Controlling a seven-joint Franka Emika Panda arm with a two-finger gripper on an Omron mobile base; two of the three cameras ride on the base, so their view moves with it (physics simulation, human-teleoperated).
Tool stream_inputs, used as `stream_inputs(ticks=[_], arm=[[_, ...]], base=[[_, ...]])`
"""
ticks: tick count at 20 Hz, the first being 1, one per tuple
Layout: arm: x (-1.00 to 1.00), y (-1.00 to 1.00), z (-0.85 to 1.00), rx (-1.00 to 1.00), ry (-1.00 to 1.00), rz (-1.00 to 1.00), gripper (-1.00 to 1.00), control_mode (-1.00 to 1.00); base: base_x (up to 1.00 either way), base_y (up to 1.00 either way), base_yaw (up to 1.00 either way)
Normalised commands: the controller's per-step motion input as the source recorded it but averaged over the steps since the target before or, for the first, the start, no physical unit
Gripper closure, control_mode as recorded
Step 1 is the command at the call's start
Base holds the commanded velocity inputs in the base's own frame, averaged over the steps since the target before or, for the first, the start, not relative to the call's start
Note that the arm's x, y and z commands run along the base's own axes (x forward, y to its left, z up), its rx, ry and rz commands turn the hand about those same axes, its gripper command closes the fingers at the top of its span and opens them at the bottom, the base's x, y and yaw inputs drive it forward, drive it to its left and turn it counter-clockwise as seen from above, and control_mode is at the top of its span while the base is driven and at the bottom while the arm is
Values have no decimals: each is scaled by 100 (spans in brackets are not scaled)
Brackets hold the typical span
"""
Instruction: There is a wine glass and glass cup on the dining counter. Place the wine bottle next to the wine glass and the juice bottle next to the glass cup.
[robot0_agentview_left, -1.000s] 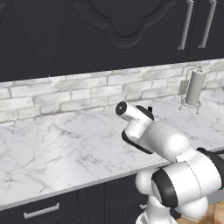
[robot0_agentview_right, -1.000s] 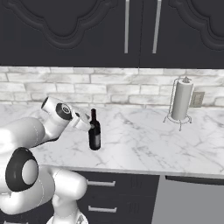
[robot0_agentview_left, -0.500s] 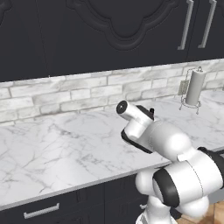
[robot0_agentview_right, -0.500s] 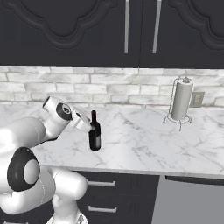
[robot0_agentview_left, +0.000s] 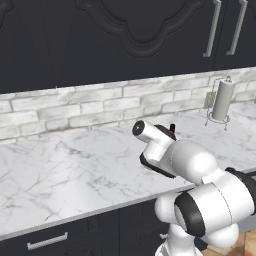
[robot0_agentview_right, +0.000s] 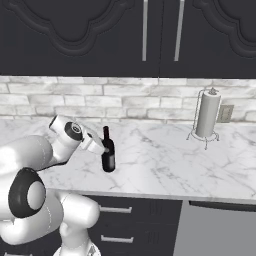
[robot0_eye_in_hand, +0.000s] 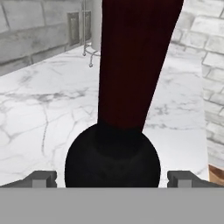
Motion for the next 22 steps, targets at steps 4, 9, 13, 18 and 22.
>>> stream_inputs(ticks=[4,9,13,18,22], arm=[[2,-8,-28,-3,0,0,-100,-100],[1,-5,-21,-2,0,1,-100,-100],[0,-7,-20,-1,0,0,-100,-100],[0,-11,-26,0,0,0,100,-100],[0,-13,-25,0,0,0,100,-100]], base=[[0,0,0],[0,0,0],[0,0,0],[0,0,0],[0,0,0]])
